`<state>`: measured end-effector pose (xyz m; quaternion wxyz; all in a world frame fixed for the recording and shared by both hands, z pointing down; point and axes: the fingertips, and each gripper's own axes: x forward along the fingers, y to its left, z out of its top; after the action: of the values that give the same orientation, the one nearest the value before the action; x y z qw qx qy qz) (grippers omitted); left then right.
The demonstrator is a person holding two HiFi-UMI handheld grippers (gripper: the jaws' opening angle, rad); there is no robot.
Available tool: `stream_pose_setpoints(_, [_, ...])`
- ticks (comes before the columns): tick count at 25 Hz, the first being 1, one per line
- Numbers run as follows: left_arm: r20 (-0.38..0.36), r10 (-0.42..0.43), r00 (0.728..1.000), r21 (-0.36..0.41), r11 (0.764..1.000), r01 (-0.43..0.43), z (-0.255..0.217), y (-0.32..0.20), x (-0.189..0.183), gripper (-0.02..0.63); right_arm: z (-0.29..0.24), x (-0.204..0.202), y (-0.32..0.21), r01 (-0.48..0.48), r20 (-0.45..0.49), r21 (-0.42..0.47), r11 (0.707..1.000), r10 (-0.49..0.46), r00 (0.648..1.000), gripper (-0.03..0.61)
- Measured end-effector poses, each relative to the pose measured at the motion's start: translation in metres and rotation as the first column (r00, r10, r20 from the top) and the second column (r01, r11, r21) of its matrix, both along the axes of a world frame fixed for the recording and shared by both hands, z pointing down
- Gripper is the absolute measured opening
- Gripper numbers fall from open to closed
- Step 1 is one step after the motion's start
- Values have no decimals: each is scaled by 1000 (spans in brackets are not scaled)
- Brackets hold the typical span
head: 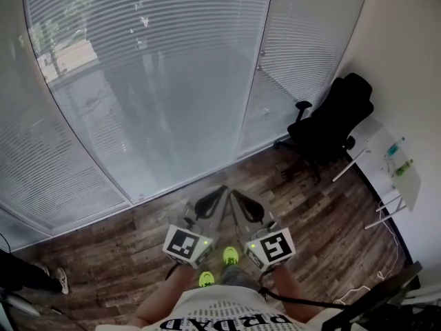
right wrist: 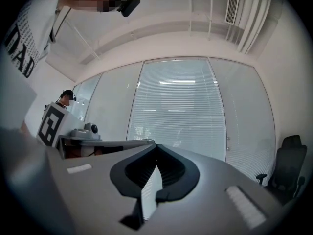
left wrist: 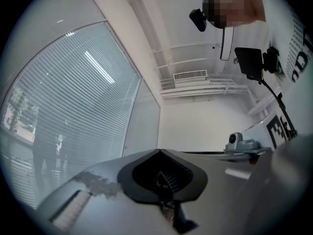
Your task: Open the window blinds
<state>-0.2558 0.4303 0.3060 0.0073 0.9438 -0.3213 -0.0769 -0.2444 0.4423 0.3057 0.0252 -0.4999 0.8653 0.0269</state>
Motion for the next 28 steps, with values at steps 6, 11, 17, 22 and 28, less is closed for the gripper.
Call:
stream_pose_setpoints(6, [29,-22,999,21,1000,21,-3,-57,47,-8,0,48,-57,18,-4,5,1000,-18,1000,8])
stream_pose_setpoints(11, [27,-27,999,17,1000,26,-5,-100,86,-9,3,86,-102,45,1,-8,999,-45,999,8])
stream_pose_setpoints(17, [52,-28,998,33,999,27,0,-136,131,-9,3,129,-139,94,32,0,996,-94,995,8])
stream_pose_setpoints(22, [58,-50,997,41,998,48,5,-160,162,-9,11,161,-163,104,15,-2,995,-104,994,9])
stream_pose_setpoints(28, [43,-49,998,9,999,49,14,-193,186,-9,20,185,-197,91,16,-20,996,-91,996,8])
